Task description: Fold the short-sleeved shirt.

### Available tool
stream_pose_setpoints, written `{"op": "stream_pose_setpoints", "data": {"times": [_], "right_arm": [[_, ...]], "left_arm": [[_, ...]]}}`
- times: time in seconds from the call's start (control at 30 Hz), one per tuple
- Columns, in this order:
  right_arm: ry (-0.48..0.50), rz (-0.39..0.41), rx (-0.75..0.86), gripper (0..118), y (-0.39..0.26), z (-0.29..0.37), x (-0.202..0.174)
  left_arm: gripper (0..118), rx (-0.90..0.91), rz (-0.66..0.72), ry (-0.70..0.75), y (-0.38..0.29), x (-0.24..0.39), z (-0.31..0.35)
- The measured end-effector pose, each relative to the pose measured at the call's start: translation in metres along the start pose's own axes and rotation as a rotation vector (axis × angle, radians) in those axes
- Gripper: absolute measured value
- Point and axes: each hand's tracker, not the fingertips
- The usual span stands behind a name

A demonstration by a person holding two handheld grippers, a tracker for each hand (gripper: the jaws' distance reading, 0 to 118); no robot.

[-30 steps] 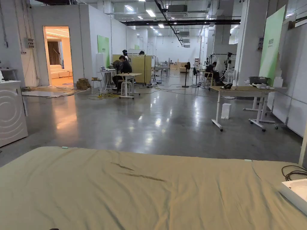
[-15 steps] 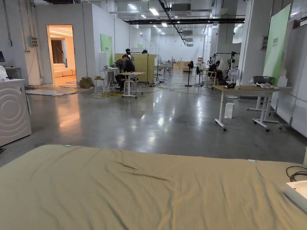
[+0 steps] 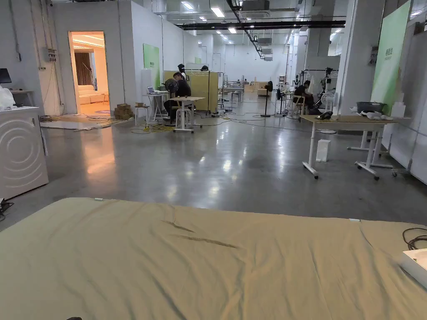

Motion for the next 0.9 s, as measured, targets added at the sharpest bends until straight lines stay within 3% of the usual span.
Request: {"op": "stream_pose_setpoints", "data": {"times": [0.4, 0.53, 0.63, 0.9], "right_arm": [[0.078, -0.002, 0.055, 114, -0.006, 0.009, 0.009], [0.065, 0.048, 0.117, 116, -0.007, 0.013, 0.008], [0.135, 0.074, 0.173, 118, -0.007, 0.019, 0.014], [0.093, 0.081, 0.203, 118, -0.002, 0.024, 0.018]], "left_arm": [[100, -0.007, -0.021, -0.025, 0.003, 0.010, -0.005], [100, -0.005, -0.027, -0.023, 0.004, 0.011, -0.004], [100, 0.001, -0.015, -0.026, 0.004, 0.010, -0.003], [100, 0.011, 0.008, -0.030, 0.006, 0.006, 0.002]]}}
